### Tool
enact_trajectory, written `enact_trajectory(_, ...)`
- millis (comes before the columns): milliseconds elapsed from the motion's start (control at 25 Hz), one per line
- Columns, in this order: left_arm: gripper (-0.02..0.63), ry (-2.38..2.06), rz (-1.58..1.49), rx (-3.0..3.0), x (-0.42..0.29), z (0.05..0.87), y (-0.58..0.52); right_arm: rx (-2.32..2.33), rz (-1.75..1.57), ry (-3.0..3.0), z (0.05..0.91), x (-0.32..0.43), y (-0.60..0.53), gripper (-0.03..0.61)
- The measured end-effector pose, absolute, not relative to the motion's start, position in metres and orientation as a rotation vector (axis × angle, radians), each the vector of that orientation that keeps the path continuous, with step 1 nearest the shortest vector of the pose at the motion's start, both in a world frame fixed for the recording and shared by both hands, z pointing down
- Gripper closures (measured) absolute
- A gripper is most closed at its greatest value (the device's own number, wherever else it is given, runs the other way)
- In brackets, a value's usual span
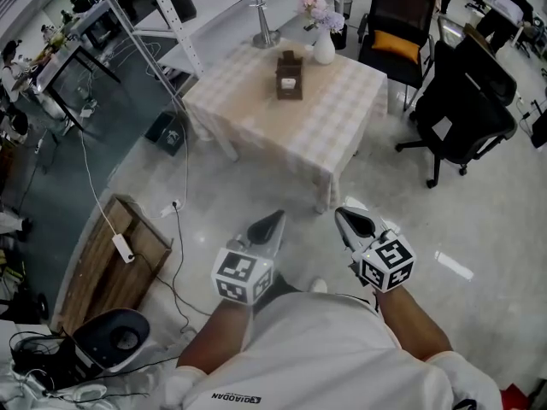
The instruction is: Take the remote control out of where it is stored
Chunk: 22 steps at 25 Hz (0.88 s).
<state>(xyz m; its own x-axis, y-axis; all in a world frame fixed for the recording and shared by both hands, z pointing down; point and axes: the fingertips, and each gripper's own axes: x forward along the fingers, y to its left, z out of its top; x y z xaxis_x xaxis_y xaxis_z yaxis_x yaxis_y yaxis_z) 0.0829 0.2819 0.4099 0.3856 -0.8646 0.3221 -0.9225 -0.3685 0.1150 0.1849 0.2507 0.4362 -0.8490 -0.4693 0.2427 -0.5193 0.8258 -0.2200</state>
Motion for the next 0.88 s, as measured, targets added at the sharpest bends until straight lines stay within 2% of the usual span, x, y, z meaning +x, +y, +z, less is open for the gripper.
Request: enact_trajectory(880,0.611,-1.505,0.33,2.388,0.021,0.412,0.206,0.824,0.434,-2.782,0.437,0.123,0.178,0.571)
